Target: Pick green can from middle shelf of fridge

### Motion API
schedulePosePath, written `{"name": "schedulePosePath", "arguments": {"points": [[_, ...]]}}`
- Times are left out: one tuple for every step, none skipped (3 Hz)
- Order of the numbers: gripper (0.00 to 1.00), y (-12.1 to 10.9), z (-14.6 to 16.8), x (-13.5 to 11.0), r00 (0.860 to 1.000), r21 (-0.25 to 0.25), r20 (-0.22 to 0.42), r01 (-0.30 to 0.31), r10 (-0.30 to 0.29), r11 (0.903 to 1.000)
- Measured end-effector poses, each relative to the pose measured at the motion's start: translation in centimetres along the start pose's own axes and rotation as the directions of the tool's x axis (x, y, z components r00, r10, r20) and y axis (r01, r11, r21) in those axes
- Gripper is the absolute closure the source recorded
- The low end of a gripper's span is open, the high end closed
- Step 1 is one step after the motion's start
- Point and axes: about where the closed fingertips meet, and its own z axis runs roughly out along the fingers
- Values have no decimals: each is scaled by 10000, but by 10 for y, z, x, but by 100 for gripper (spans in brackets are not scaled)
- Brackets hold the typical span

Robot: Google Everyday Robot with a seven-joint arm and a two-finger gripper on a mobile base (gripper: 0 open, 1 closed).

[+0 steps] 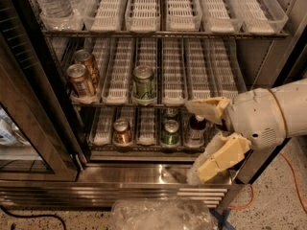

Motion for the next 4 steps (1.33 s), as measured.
{"name": "schedulePosePath", "arguments": {"points": [[0,0,0,0,10000,1,1,0,0,10000],[0,-3,8,-1,9991,544,418,19,-42,9985],[0,-7,18,-3,9874,1787,1573,-129,-156,9838],[0,-27,18,-8,9588,3363,2787,-444,-544,9407]]}}
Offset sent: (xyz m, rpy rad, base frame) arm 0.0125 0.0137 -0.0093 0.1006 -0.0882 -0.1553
